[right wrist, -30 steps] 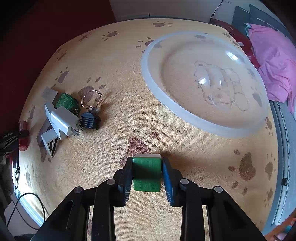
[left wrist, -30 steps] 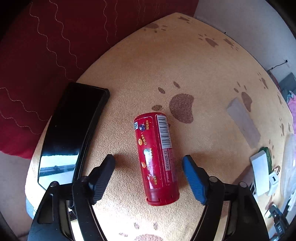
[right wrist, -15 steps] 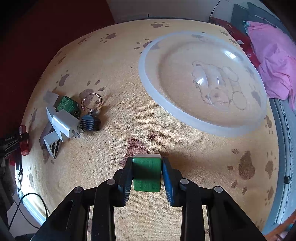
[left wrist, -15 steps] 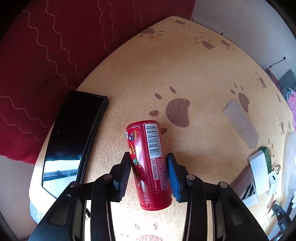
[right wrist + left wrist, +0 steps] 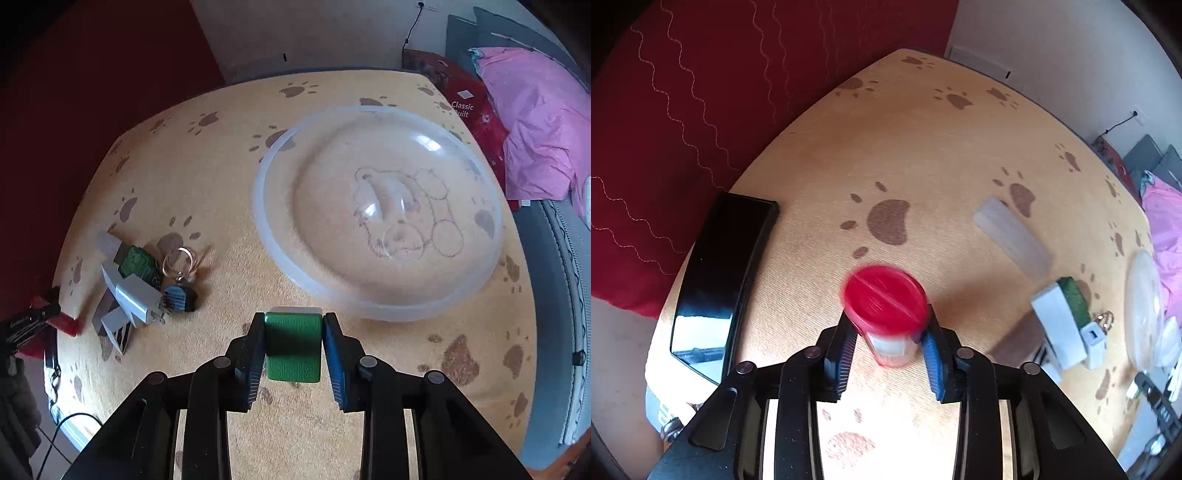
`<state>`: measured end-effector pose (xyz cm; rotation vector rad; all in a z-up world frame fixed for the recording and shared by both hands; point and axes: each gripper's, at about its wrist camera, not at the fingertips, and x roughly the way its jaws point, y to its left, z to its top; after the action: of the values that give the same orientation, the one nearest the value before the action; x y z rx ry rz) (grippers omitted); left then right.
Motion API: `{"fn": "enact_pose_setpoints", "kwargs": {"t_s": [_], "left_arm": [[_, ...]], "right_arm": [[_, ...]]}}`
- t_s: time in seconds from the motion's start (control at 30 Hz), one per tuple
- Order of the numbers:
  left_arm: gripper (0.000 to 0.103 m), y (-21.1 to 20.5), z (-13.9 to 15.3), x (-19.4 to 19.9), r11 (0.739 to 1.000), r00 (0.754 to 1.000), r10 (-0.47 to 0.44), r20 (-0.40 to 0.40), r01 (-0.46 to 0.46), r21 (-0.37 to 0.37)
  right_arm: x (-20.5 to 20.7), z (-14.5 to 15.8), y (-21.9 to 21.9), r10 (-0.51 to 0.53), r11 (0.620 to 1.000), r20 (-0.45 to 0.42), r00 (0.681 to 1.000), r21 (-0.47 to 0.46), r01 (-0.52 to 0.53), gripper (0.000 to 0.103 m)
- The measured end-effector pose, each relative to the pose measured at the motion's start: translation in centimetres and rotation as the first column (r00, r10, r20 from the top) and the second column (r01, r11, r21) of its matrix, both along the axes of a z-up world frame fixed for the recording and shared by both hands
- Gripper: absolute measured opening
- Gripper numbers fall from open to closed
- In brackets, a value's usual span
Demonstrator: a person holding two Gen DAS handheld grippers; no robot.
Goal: Organize rigid objects
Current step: 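Carry the green block and red can toward the clear bowl with both grippers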
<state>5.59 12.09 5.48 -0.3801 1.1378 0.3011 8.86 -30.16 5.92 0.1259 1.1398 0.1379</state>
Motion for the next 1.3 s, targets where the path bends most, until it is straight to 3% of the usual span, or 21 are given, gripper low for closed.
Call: {"fn": "enact_pose_setpoints", "kwargs": {"t_s": [0.33,0.73,1.07,1.3], "left_arm": [[0.033,-2.5,2.0,-1.3,0.999,0.999,-0.034,0.029,0.034,-0.005],[0.033,-5.4,4.2,-2.5,0.997,0.996,-0.077,0.054,0.077,-0.008],[0.033,-9.2,5.4,-2.7,0.990,0.988,-0.141,0.069,0.142,-0.016],[0.033,-12.8,6.1,-1.6,0.976,0.973,-0.214,0.084,0.217,-0.025]], "right_arm": [[3.5,-0.1,-3.2,-0.048,0.996,0.055,0.997,-0.076,0.052,0.032],[5.8,-3.2,-3.7,0.023,0.983,0.019,1.000,-0.181,-0.019,0.032],[4.3,-4.1,-5.4,0.047,0.983,-0.023,0.999,-0.176,-0.050,0.032],[1.9,-4.3,-7.0,0.040,0.991,-0.062,0.997,-0.122,-0.047,0.032]]}}
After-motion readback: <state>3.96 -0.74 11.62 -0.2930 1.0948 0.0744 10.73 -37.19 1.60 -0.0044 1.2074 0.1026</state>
